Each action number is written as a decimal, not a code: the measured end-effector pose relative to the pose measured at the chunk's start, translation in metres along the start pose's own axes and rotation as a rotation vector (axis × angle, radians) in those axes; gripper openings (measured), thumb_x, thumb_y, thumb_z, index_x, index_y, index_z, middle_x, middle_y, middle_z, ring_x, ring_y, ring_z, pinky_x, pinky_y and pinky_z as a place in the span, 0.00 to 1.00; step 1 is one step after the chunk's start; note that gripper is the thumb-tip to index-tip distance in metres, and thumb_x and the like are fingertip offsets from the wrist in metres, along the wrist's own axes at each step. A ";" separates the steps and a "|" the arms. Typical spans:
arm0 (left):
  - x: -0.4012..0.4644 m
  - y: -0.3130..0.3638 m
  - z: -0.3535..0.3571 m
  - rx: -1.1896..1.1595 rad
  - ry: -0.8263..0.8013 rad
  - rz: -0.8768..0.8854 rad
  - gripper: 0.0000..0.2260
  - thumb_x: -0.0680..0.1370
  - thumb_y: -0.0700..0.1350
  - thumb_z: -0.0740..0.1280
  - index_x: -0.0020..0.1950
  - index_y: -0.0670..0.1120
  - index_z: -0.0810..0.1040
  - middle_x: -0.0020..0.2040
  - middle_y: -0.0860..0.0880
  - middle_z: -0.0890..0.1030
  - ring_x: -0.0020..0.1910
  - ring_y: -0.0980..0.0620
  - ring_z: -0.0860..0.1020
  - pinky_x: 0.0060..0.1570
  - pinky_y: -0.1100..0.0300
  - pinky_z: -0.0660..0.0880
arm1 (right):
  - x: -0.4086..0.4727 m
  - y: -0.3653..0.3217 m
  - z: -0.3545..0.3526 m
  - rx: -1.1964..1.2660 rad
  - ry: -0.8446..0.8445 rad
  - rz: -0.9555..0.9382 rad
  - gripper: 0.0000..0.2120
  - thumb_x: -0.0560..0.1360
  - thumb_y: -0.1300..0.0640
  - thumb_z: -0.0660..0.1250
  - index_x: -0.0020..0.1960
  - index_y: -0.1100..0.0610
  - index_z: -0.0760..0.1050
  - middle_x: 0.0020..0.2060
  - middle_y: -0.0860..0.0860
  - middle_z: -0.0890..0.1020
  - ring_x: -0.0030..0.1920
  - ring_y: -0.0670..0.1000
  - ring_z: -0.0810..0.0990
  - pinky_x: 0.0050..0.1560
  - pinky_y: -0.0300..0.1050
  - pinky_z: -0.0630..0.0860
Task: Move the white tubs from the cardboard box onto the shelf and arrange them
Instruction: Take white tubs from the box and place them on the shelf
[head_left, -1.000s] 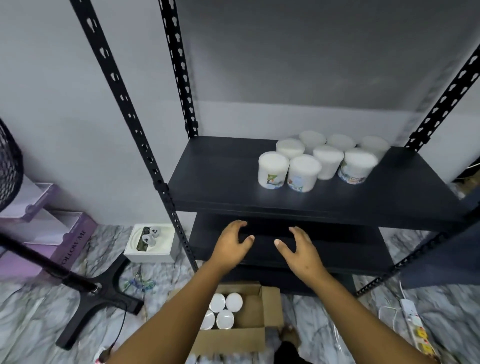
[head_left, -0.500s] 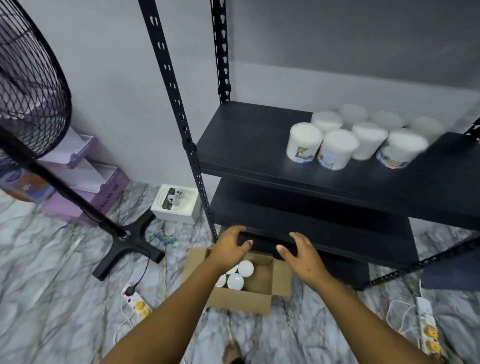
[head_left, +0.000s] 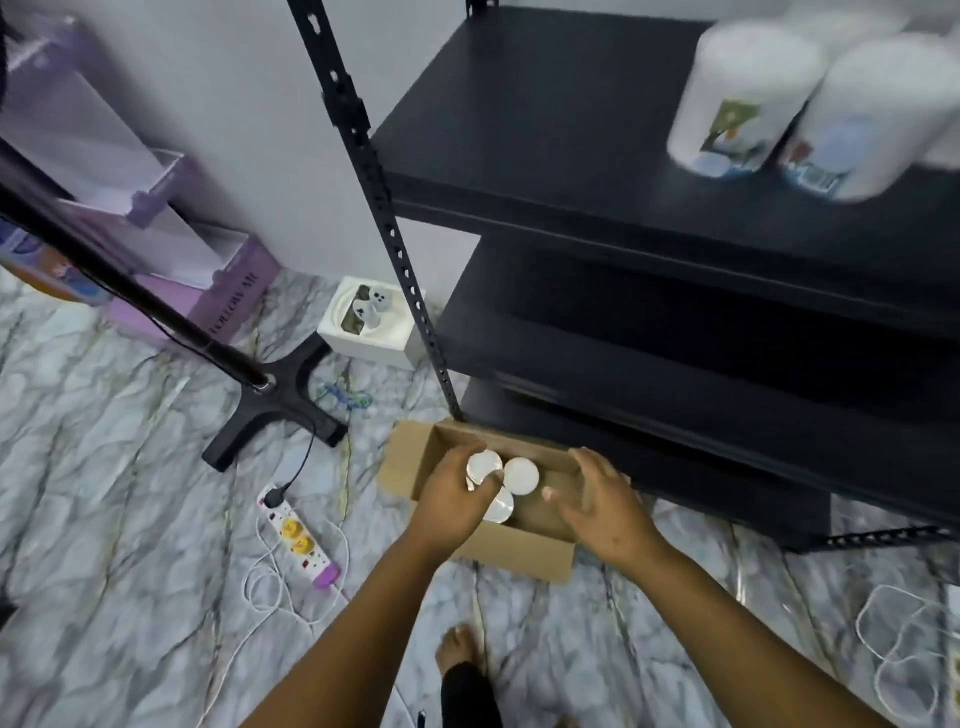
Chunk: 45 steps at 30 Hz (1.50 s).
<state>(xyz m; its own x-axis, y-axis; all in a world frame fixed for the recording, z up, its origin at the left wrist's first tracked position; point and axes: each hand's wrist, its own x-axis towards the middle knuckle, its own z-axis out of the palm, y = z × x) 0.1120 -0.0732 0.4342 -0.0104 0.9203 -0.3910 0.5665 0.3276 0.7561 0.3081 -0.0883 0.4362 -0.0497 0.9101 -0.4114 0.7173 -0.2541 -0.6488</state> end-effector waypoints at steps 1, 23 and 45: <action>0.010 -0.015 0.008 -0.007 0.014 -0.005 0.16 0.76 0.46 0.67 0.63 0.49 0.73 0.58 0.56 0.77 0.56 0.59 0.75 0.48 0.77 0.67 | 0.012 0.009 0.012 -0.008 -0.004 -0.010 0.32 0.75 0.46 0.67 0.73 0.57 0.62 0.73 0.52 0.65 0.73 0.51 0.62 0.70 0.40 0.58; 0.248 -0.349 0.206 0.494 -0.272 0.092 0.32 0.71 0.55 0.72 0.70 0.44 0.66 0.66 0.44 0.73 0.64 0.46 0.72 0.62 0.55 0.69 | 0.278 0.258 0.288 -0.296 -0.121 -0.139 0.43 0.68 0.31 0.62 0.75 0.53 0.58 0.74 0.51 0.62 0.73 0.52 0.62 0.72 0.50 0.62; 0.297 -0.365 0.248 1.019 -0.551 0.228 0.47 0.70 0.56 0.73 0.78 0.47 0.46 0.76 0.42 0.49 0.69 0.35 0.65 0.65 0.44 0.68 | 0.336 0.304 0.322 -0.763 -0.115 -0.371 0.43 0.71 0.43 0.68 0.77 0.50 0.48 0.75 0.51 0.51 0.73 0.55 0.51 0.72 0.53 0.55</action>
<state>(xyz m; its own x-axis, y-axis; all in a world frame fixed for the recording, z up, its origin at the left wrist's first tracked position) 0.1062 0.0278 -0.0884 0.3917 0.6370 -0.6639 0.9080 -0.3840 0.1673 0.2862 0.0345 -0.1051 -0.4146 0.8414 -0.3466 0.9100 0.3811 -0.1632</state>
